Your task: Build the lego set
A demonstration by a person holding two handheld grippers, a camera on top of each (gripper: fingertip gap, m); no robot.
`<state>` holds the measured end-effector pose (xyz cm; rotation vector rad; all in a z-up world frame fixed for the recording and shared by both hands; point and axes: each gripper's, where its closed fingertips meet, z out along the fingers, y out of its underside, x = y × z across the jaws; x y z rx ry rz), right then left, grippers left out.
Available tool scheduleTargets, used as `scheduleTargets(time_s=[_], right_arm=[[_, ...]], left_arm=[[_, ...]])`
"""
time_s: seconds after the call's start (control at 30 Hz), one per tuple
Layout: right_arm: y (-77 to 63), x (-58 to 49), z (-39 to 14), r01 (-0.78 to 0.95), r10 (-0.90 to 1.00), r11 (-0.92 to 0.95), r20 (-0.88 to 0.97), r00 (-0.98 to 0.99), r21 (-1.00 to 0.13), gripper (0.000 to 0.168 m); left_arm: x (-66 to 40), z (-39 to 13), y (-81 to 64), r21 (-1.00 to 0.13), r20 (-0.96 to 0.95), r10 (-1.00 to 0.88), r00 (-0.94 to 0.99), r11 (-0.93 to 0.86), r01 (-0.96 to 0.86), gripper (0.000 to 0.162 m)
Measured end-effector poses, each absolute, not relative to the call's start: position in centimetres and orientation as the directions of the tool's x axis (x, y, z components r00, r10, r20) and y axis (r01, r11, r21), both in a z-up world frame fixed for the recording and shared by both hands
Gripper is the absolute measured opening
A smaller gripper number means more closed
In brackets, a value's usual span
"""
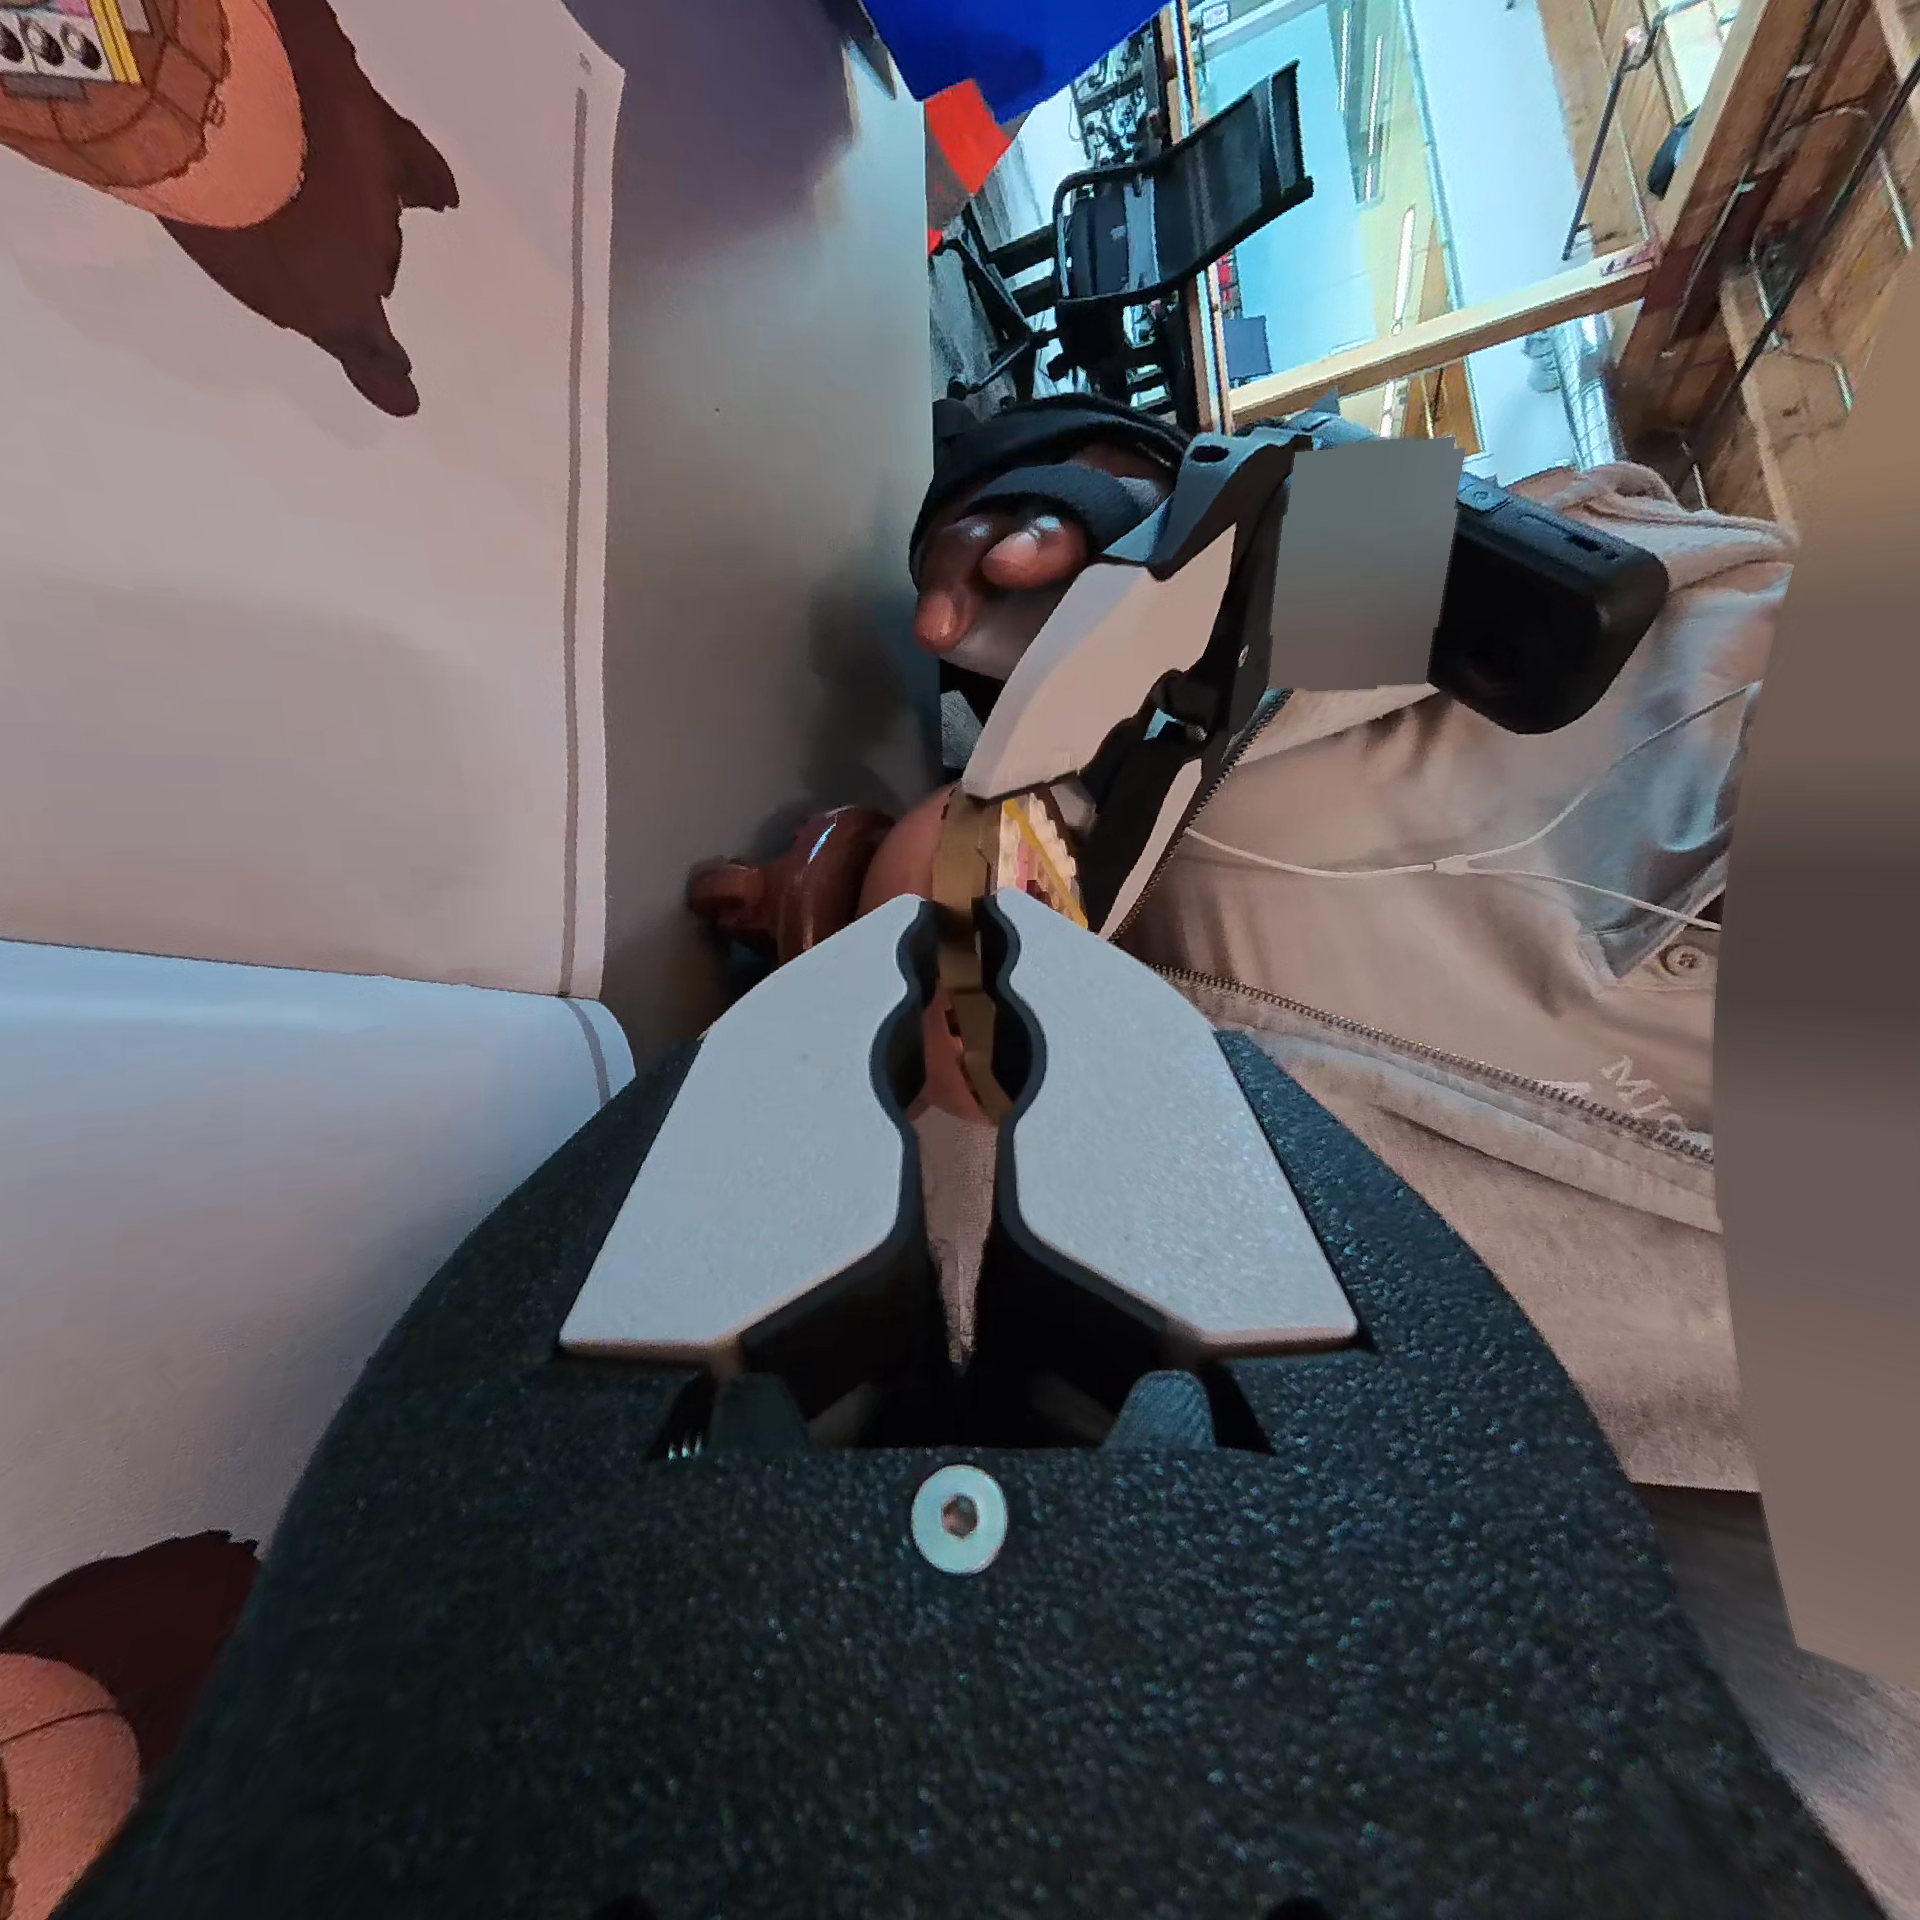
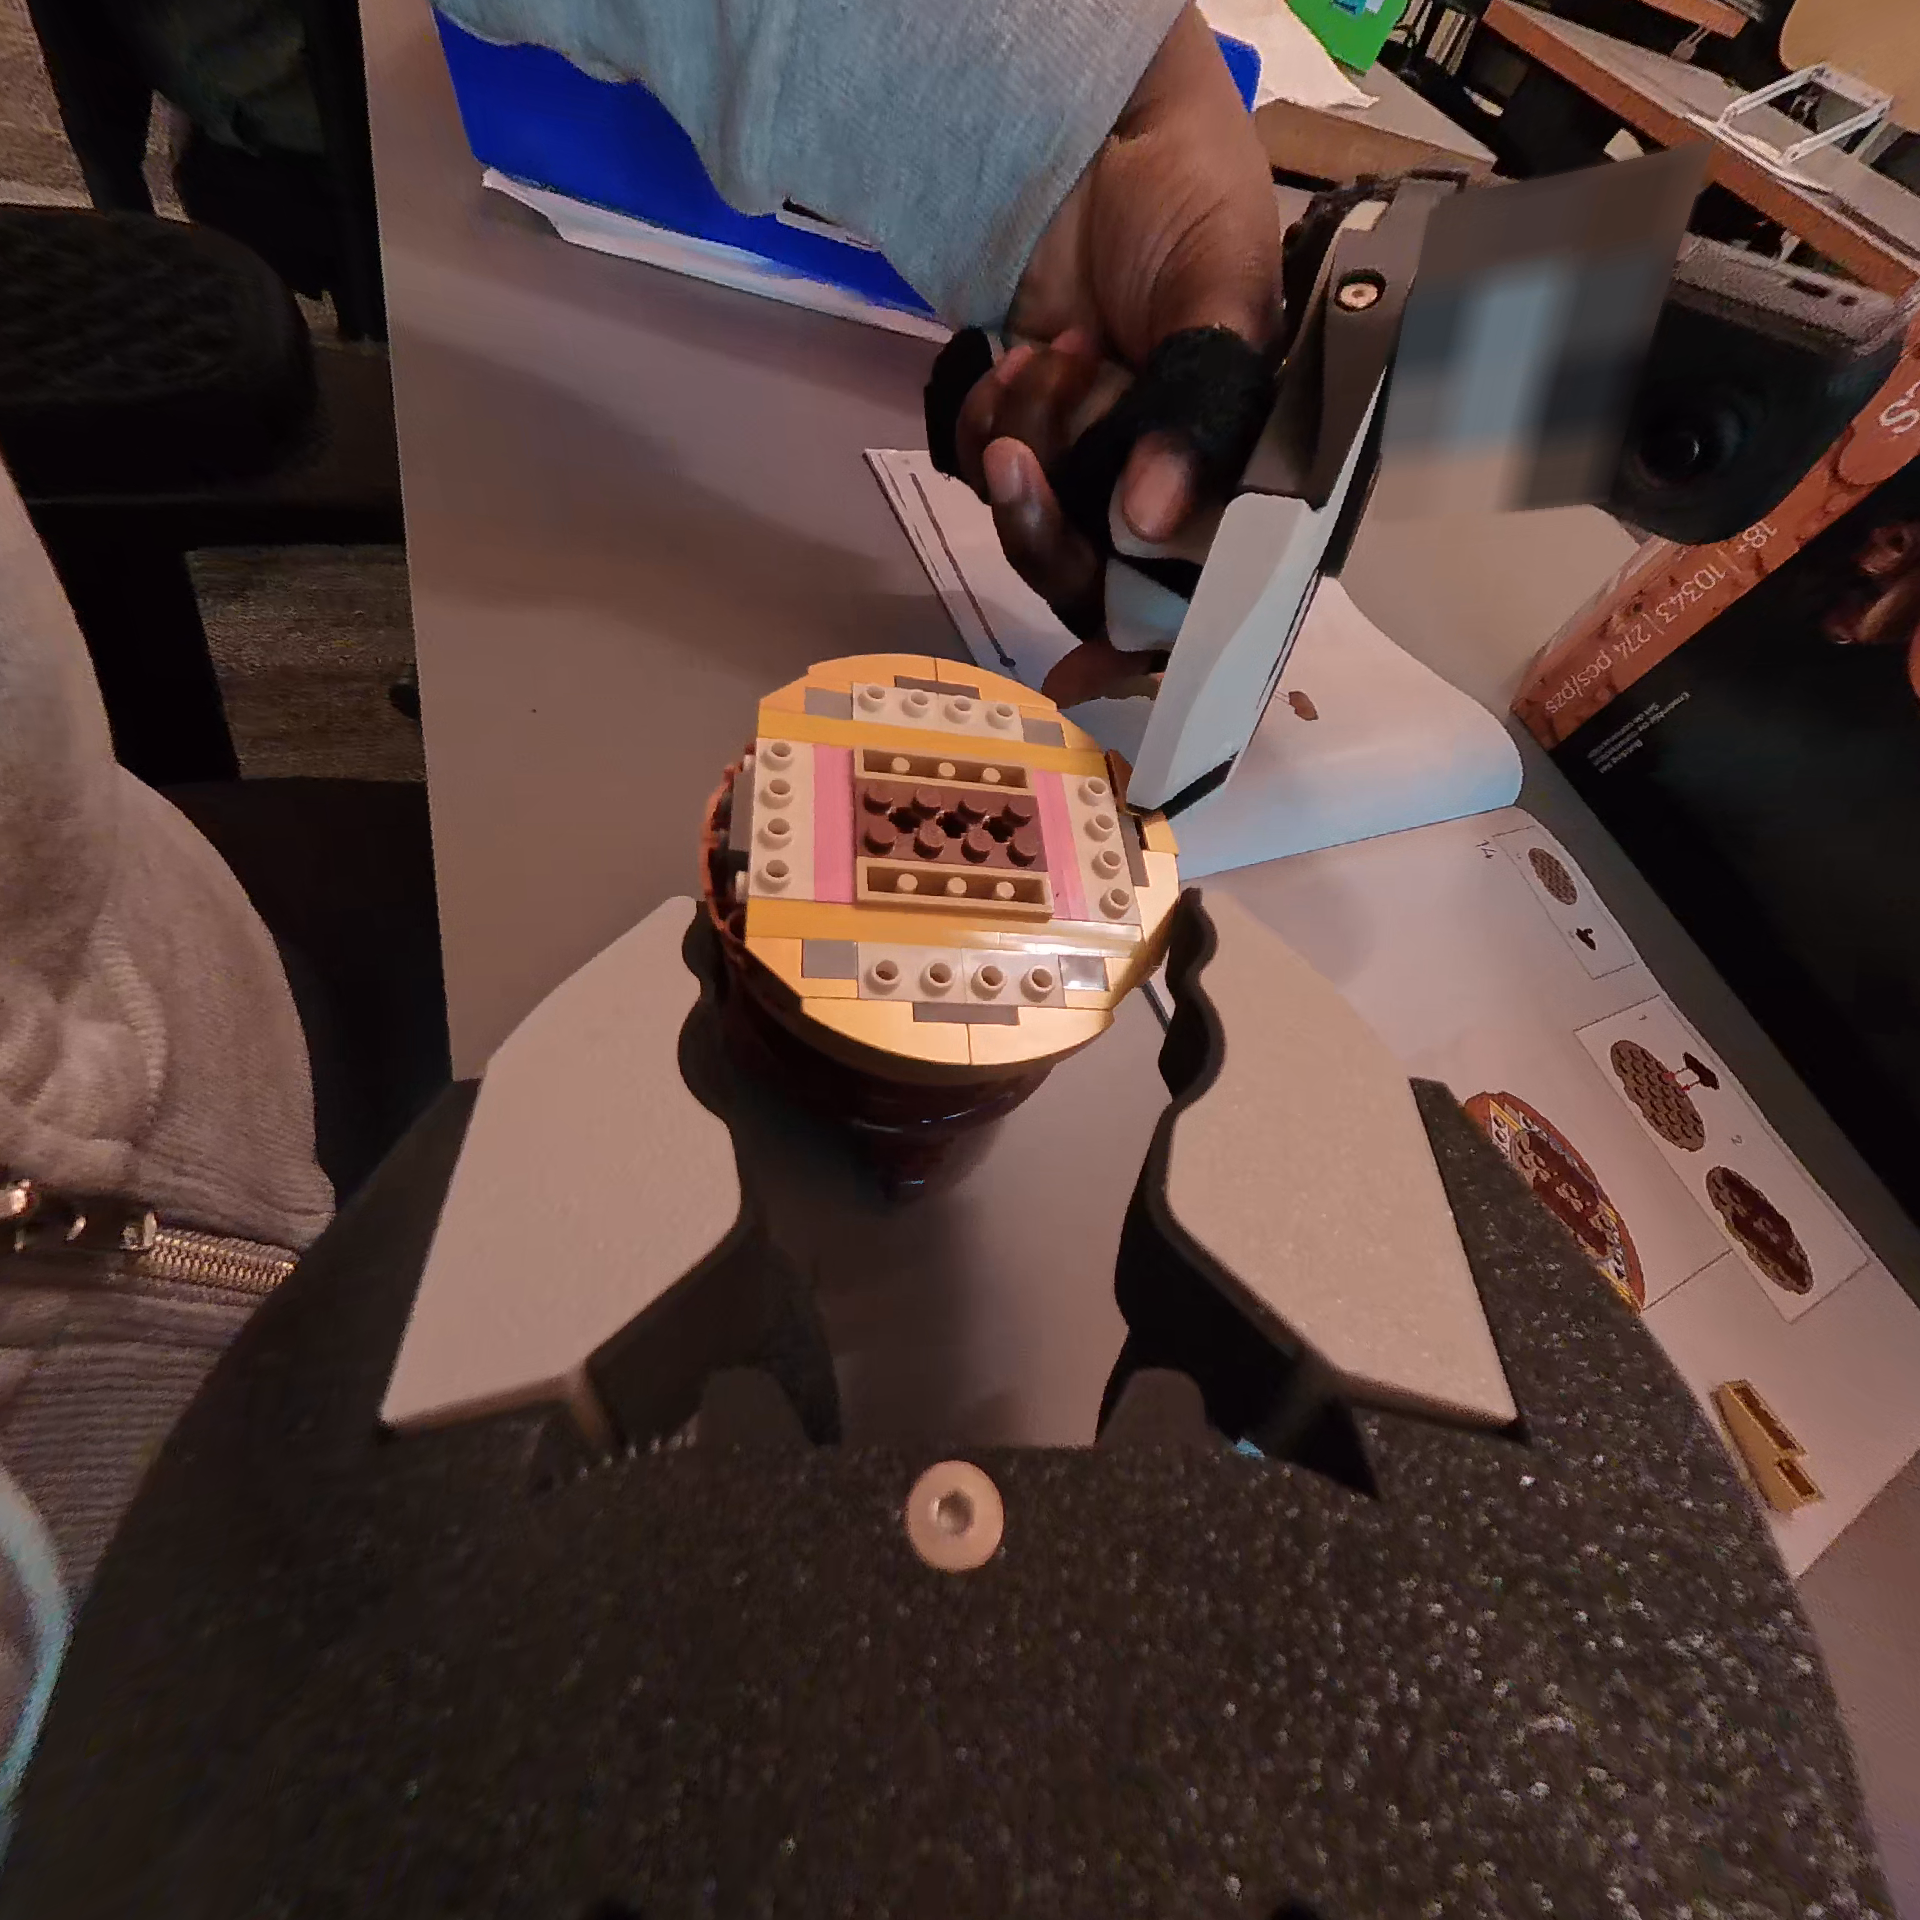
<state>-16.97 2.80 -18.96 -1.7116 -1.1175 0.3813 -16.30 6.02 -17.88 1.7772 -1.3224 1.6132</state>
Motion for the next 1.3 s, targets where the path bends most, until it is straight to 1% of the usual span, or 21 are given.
scheduleTargets(time_s=[0.2,0.23,0.27,0.33,0.37,0.43,0.47,0.6,0.7,1.03,1.1,1.17,1.23,1.27,1.3], right_arm=[[2.8,-17.0,-18.9,0.487,0.825,-0.036,0.249,0.508,-0.873,0.083],[3.0,-17.0,-18.9,0.486,0.825,-0.033,0.251,0.507,-0.873,0.088],[3.3,-17.0,-18.8,0.487,0.824,-0.024,0.259,0.504,-0.873,0.097],[3.5,-17.2,-18.8,0.491,0.848,-0.019,0.246,0.47,-0.871,0.108],[3.5,-17.4,-18.9,0.493,0.866,-0.023,0.229,0.445,-0.87,0.107],[3.0,-17.9,-19.2,0.482,0.905,-0.016,0.193,0.38,-0.876,0.095],[3.0,-18.0,-19.2,0.473,0.911,-0.021,0.179,0.373,-0.881,0.093],[3.2,-18.0,-19.2,0.463,0.913,-0.021,0.172,0.37,-0.886,0.092],[3.1,-18.1,-19.4,0.451,0.917,-0.056,0.133,0.375,-0.891,0.092],[3.0,-18.0,-19.4,0.479,0.92,-0.051,0.145,0.364,-0.876,0.09],[3.1,-18.0,-19.4,0.487,0.92,-0.051,0.149,0.363,-0.872,0.09],[3.1,-17.9,-19.4,0.49,0.921,-0.051,0.15,0.361,-0.87,0.09],[3.1,-17.9,-19.4,0.488,0.921,-0.05,0.148,0.36,-0.872,0.09],[3.1,-17.9,-19.4,0.488,0.921,-0.05,0.148,0.36,-0.871,0.09],[3.2,-17.8,-19.4,0.488,0.921,-0.05,0.149,0.36,-0.871,0.09]], left_arm=[[-16.3,-17.8,6.0,-0.299,0.923,-0.363,-0.125,-0.474,-0.829,0.007],[-16.3,-17.8,6.0,-0.302,0.921,-0.368,-0.128,-0.466,-0.832,0.007],[-16.2,-17.8,5.9,-0.308,0.917,-0.374,-0.135,-0.454,-0.836,0.007],[-16.1,-17.8,5.6,-0.315,0.914,-0.379,-0.147,-0.431,-0.845,0.007],[-16.0,-17.8,5.5,-0.316,0.914,-0.378,-0.15,-0.429,-0.846,0.007],[-15.8,-17.8,5.5,-0.322,0.912,-0.378,-0.156,-0.428,-0.844,0.007],[-15.7,-17.8,5.5,-0.327,0.91,-0.382,-0.159,-0.43,-0.842,0.007],[-15.8,-17.8,5.8,-0.331,0.912,-0.378,-0.16,-0.444,-0.833,0.007],[-15.9,-17.8,5.7,-0.33,0.913,-0.372,-0.165,-0.437,-0.837,0.007],[-16.0,-17.7,5.6,-0.335,0.914,-0.366,-0.174,-0.442,-0.832,0.009],[-16.0,-17.3,5.6,-0.348,0.914,-0.358,-0.19,-0.453,-0.821,0.015],[-16.3,-16.6,5.7,-0.399,0.893,-0.385,-0.232,-0.443,-0.803,0.025],[-16.6,-15.6,5.9,-0.512,0.832,-0.457,-0.314,-0.415,-0.752,0.045],[-16.8,-15.7,6.0,-0.587,0.766,-0.544,-0.343,-0.375,-0.717,0.048],[-16.9,-15.9,6.1,-0.658,0.682,-0.637,-0.359,-0.32,-0.682,0.058]])
